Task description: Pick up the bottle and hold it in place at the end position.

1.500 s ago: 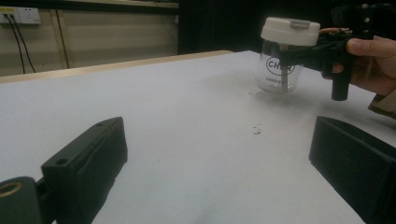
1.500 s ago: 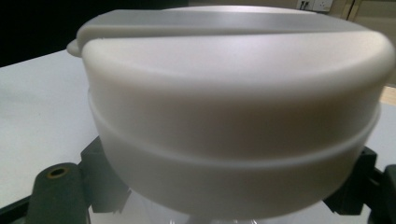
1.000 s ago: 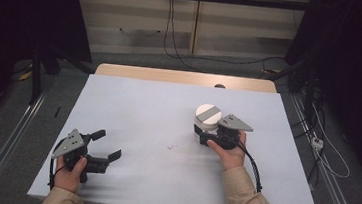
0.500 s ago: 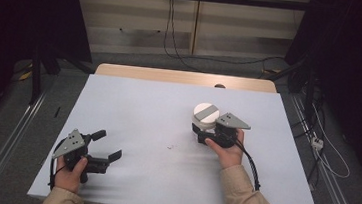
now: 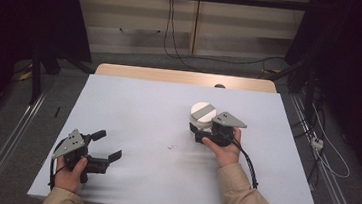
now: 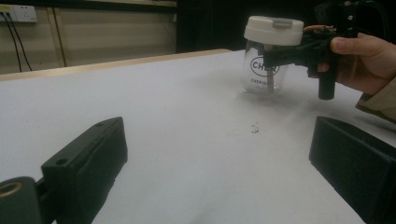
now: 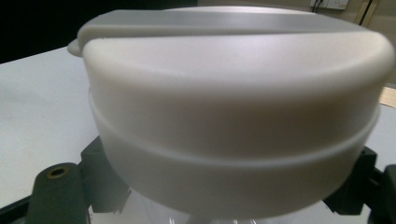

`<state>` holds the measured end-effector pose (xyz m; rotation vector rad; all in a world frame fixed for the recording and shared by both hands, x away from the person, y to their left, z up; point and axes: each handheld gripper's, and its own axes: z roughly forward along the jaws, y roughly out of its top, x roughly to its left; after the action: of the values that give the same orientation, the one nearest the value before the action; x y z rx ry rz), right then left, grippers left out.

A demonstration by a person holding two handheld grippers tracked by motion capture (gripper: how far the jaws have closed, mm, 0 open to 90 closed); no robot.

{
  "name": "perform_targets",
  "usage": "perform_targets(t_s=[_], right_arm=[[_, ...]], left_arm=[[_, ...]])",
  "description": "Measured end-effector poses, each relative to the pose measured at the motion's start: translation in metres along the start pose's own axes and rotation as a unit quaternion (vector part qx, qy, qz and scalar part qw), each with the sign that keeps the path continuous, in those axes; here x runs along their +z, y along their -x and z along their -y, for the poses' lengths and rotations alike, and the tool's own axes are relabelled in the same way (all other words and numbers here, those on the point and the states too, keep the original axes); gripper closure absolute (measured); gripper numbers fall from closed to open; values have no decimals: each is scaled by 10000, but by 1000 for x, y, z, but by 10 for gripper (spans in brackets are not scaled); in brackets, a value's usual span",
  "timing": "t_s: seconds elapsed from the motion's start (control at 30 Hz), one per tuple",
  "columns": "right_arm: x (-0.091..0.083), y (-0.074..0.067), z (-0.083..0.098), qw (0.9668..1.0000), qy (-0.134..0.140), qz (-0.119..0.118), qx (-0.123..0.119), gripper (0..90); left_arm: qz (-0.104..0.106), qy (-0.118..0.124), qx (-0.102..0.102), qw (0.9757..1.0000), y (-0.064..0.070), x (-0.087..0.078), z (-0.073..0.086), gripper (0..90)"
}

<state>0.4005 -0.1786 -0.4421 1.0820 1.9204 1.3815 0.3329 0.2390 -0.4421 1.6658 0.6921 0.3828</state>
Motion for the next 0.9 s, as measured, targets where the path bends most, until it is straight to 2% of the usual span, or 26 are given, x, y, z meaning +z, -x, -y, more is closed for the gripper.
perform_targets(t_s=[0.9], right_arm=[[17, -7, -2, 10000, -3, -90, 32, 186]], left_arm=[[5, -21, -27, 10000, 0, 0, 1, 40]])
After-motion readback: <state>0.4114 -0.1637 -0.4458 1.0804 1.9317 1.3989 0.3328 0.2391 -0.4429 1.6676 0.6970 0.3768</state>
